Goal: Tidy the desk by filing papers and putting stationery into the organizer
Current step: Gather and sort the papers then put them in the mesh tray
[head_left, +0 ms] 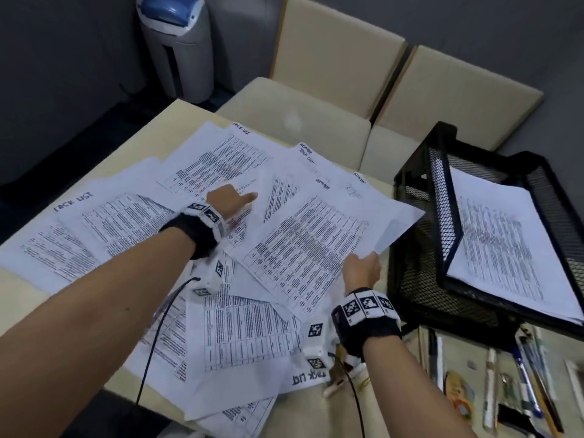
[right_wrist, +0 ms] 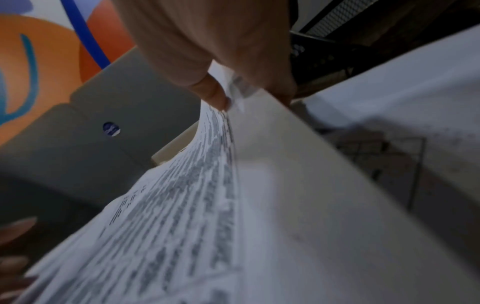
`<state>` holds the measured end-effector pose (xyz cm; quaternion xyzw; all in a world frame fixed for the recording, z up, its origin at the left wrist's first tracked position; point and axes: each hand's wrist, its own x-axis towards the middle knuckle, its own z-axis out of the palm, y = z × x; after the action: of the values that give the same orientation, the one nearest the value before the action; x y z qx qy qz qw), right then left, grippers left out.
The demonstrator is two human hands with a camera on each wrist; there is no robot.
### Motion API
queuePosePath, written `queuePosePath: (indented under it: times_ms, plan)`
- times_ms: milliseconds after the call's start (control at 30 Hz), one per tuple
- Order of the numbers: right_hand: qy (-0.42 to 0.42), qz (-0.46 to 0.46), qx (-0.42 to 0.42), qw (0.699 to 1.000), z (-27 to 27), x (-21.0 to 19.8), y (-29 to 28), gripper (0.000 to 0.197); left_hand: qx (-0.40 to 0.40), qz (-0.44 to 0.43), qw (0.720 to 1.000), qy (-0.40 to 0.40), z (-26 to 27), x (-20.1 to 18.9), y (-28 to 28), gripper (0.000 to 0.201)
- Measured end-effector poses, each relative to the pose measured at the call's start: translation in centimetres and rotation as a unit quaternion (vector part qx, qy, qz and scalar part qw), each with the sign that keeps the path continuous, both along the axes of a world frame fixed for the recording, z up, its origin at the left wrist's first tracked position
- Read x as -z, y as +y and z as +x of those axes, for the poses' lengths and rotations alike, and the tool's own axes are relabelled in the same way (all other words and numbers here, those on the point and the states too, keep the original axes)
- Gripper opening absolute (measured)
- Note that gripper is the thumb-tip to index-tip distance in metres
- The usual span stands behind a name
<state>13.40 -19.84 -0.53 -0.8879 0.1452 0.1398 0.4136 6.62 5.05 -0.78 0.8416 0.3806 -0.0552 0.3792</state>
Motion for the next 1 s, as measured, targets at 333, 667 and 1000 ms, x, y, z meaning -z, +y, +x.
queuePosePath:
  times_ms: [333, 667, 1000]
  plan:
    - [0.053, 0.042, -0.142, 0.987, 1.5, -0.3, 1.6, 0.054, 0.033, -0.083, 0.996, 0.021, 4.1, 2.6, -4.6, 0.061]
    - [0.052, 0.347, -0.065, 0.934, 0.8, -3.3, 0.8, 0.041, 0.030, -0.160, 0.960, -0.228, -3.2, -7.5, -5.0, 0.011]
    - [-0.233, 0.461, -0.193, 0.834, -2.3, -15.8, 2.3, 0.034, -0.043, -0.134, 0.847, -0.513, -7.9, -15.2, -4.2, 0.042]
